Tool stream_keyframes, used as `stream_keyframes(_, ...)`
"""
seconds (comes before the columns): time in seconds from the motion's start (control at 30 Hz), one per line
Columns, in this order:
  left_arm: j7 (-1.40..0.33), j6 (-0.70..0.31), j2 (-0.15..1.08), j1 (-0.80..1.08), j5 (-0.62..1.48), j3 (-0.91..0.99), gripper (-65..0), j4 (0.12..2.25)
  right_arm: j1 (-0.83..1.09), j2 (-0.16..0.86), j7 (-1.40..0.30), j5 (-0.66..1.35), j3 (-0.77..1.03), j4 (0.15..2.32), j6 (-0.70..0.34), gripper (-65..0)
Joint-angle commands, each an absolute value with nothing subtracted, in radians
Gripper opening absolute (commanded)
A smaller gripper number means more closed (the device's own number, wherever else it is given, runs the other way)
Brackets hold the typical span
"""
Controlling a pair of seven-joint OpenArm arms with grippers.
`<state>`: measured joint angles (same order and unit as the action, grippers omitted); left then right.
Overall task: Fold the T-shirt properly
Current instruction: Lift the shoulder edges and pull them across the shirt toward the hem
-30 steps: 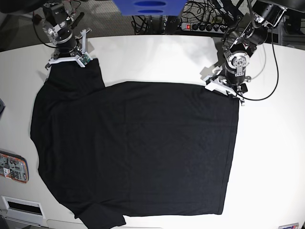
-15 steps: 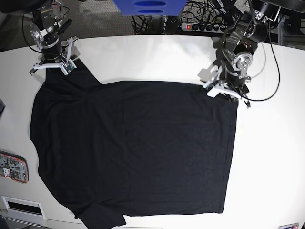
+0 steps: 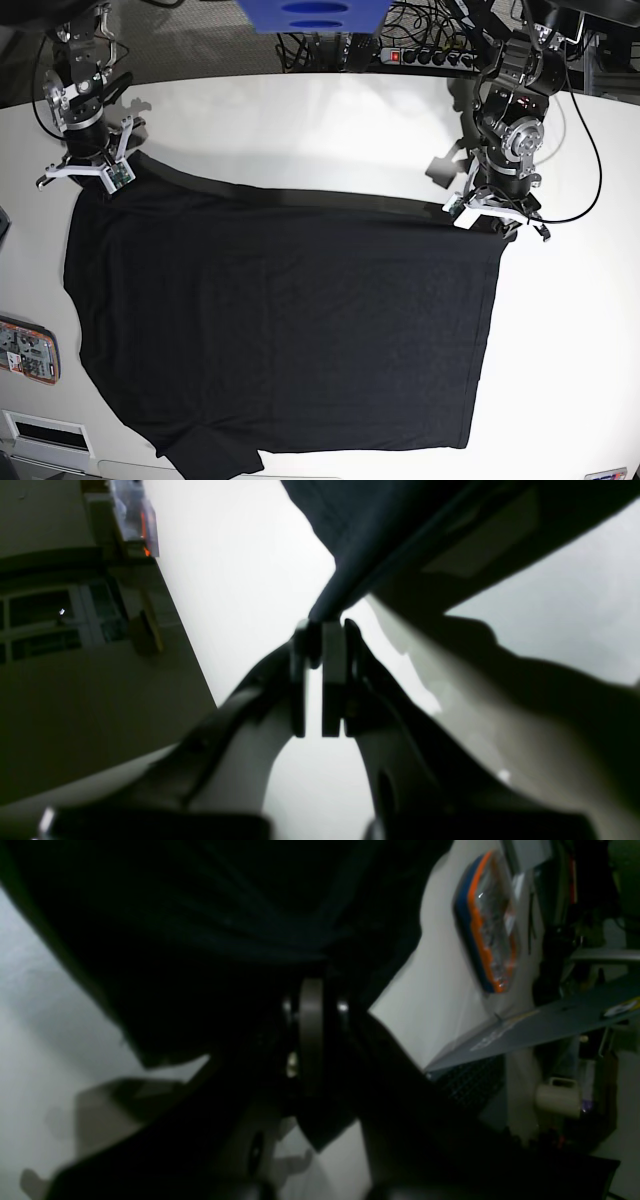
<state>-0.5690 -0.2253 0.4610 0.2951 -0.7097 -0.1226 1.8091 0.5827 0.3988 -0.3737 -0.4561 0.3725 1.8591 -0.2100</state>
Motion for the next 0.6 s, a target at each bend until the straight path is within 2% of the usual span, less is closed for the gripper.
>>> stream_keyframes(0.0,-0.572,-0.208,0.473,0.272,-0.727,-0.117,-65.0,1.828,0.59,0.41,-0.372,-0.46,0.387,1.873,-0.196,-65.0)
stream_keyframes(0.13,-0.572,-0.208,0.473,0.248,-0.727,-0.113,-65.0,1.828,0.573,0.41,-0.372,-0.46,0.401,1.873,-0.196,-65.0)
stream_keyframes(0.57,-0.572,-0.209,0.437,0.067,-0.728,-0.176,-65.0,1.727,0.337,0.41,-0.374,-0.461,0.348,1.817,-0.2,-65.0)
